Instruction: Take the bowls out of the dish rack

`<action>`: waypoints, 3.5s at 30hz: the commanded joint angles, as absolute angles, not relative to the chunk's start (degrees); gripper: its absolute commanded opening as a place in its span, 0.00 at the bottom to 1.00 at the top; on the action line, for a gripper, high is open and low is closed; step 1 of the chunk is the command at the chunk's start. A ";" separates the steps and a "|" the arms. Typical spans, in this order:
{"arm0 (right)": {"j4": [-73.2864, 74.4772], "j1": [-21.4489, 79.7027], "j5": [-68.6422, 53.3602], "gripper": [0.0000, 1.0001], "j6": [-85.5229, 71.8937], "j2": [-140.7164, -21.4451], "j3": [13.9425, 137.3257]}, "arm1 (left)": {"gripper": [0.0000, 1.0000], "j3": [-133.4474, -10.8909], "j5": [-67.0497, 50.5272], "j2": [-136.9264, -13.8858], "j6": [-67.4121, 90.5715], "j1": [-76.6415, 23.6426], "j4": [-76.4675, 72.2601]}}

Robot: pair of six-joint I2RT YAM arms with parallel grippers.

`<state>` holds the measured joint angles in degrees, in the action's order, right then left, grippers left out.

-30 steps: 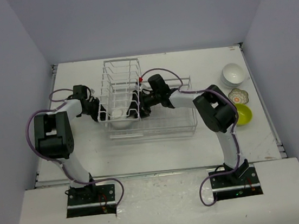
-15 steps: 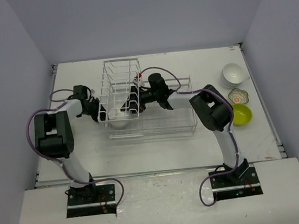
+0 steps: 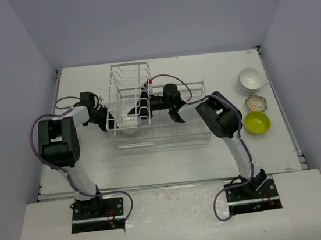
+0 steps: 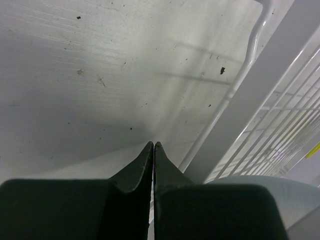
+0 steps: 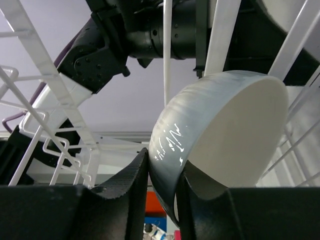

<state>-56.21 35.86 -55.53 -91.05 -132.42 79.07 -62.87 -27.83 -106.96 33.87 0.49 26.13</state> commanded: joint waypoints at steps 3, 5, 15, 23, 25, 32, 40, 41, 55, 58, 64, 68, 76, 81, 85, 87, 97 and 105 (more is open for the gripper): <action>-71.52 36.47 -55.99 0.00 -102.29 -133.42 75.85 | 0.00 -65.21 -31.46 -107.58 35.16 0.00 24.52; -73.38 36.47 -55.72 0.00 -104.31 -133.16 75.33 | 0.00 -65.39 -31.55 -107.84 35.42 0.00 24.35; -83.94 35.60 -54.93 0.00 -111.71 -132.11 76.11 | 0.00 -65.92 -31.29 -108.19 35.95 0.00 24.00; -80.43 34.45 -56.60 0.00 -106.45 -127.62 70.93 | 0.00 -66.18 -31.29 -108.46 36.21 0.00 23.73; -77.79 34.19 -57.39 0.00 -103.38 -125.70 69.01 | 0.00 -66.36 -31.29 -108.63 36.30 0.00 23.73; -68.32 32.61 -60.99 0.00 -94.68 -120.69 66.97 | 0.00 -66.18 -31.38 -109.25 36.12 0.00 23.38; -45.20 30.85 -62.58 0.00 -77.54 -114.26 68.46 | 0.00 -66.44 -31.64 -109.51 36.04 0.00 23.29; -42.57 30.68 -62.84 0.00 -75.78 -113.74 68.81 | 0.00 -66.45 -31.73 -109.60 35.95 0.00 23.38; -1.24 20.31 -57.22 0.00 -46.68 -103.54 79.27 | 0.00 -66.09 -32.26 -109.86 35.60 0.00 22.94; 6.92 18.11 -55.29 0.00 -40.97 -102.40 83.57 | 0.00 -66.18 -32.34 -109.86 35.77 0.00 22.85; 22.13 12.75 -50.20 0.00 -30.86 -101.25 95.61 | 0.00 -66.27 -32.34 -110.13 35.68 0.00 22.85; 32.84 8.71 -43.96 0.00 -24.89 -103.00 105.19 | 0.00 -65.66 -32.43 -110.04 35.77 0.00 22.50; 46.67 0.26 -11.81 0.00 -16.88 -106.44 114.53 | 0.00 -65.83 -32.70 -109.69 36.47 0.00 21.97; 48.16 -3.69 -1.59 0.00 -13.36 -109.15 114.61 | 0.00 -65.48 -32.70 -109.86 36.47 0.00 21.89; 47.46 -4.48 4.64 0.00 -12.48 -110.48 114.00 | 0.00 -64.69 -32.96 -110.21 36.39 0.00 21.01; 46.58 -4.74 5.01 0.00 -12.39 -111.35 114.60 | 0.00 -64.25 -33.05 -110.39 36.39 0.00 20.83; 47.28 -5.18 12.48 0.00 -12.57 -118.30 116.28 | 0.00 -64.95 -33.40 -111.01 36.39 0.00 20.92; 47.37 -5.89 13.09 0.00 -12.92 -121.64 117.16 | 0.00 -65.92 -33.49 -111.62 36.12 0.00 21.62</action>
<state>48.93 -5.32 10.13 -13.78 -122.15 113.67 -64.45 -30.79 -110.76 35.53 0.49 22.20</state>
